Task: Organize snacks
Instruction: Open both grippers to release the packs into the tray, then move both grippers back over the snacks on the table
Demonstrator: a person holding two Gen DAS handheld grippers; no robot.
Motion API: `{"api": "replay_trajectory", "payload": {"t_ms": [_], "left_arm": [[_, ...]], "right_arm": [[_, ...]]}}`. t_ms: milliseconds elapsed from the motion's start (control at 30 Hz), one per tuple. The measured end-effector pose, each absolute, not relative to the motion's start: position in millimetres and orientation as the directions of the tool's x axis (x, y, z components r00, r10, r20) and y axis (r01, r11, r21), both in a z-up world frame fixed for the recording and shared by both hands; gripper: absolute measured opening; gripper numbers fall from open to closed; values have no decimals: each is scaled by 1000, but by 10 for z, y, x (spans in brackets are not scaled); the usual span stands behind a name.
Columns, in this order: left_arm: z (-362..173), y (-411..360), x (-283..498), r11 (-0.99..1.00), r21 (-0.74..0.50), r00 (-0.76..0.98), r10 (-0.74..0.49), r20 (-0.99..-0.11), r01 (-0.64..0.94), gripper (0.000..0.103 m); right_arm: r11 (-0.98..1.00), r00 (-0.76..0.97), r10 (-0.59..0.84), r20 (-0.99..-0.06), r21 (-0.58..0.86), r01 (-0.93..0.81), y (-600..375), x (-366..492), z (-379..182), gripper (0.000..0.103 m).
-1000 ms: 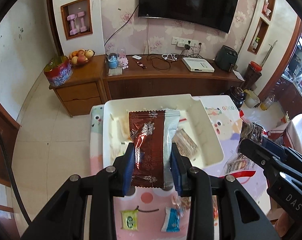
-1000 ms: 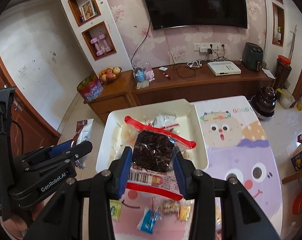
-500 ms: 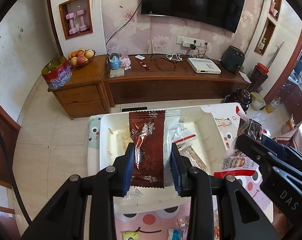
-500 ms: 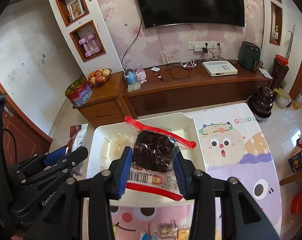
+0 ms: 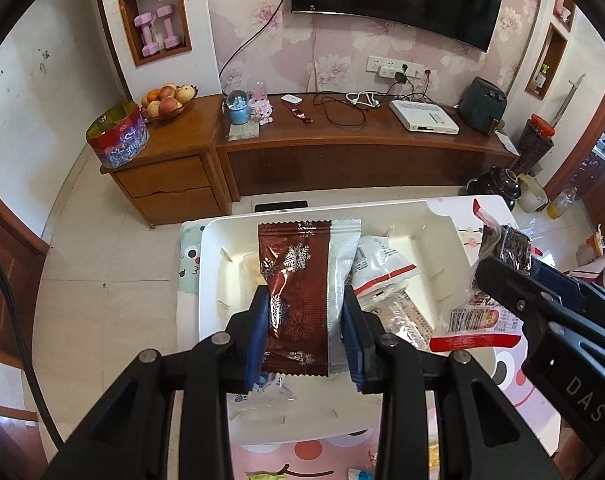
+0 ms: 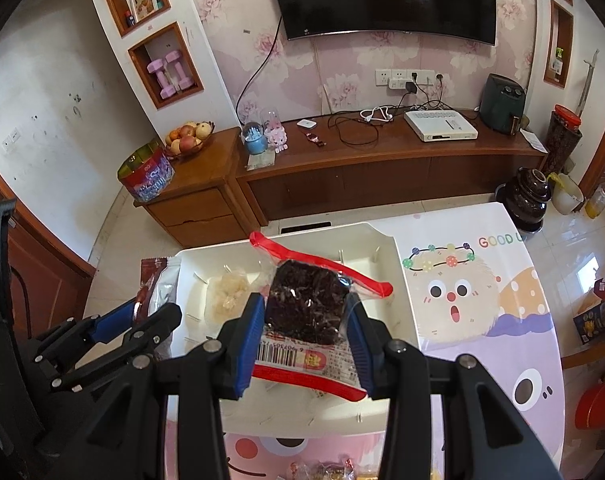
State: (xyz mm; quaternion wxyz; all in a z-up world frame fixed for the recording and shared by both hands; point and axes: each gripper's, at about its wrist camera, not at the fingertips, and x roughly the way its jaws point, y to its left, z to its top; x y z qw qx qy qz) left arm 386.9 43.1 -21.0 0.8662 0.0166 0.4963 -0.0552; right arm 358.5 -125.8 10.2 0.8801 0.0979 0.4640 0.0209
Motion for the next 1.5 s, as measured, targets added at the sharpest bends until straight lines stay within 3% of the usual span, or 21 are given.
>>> {"api": "replay_trajectory", "payload": {"t_ms": [67,100,133,233,267,400,1500], "left_arm": [[-216,385,3863,994,-12,502,-64,-863,106,35],[-225,377,3866,995,-4,503,-55,-863,103,45],[-225,370,3863,995,2,505,-48,-862,99,63],[-216,392,3851,997,53,534,12,-845,62,84],[-214,401,3842,996,60,539,20,-842,58,86],[-221,432,3801,996,66,541,27,-841,53,87],[237,453,2877,998,62,598,34,-801,27,88]], "right_arm": [[981,561,131,-817,190,48,-1239,3604,77,42],[981,555,132,-822,187,43,-1224,3615,60,43],[982,548,134,-826,185,39,-1216,3626,45,43],[982,541,141,-829,188,33,-1199,3632,35,43],[982,542,139,-829,186,33,-1200,3637,41,43],[978,536,155,-830,206,36,-1235,3623,38,47],[975,580,205,-788,214,-55,-1214,2751,458,47]]}}
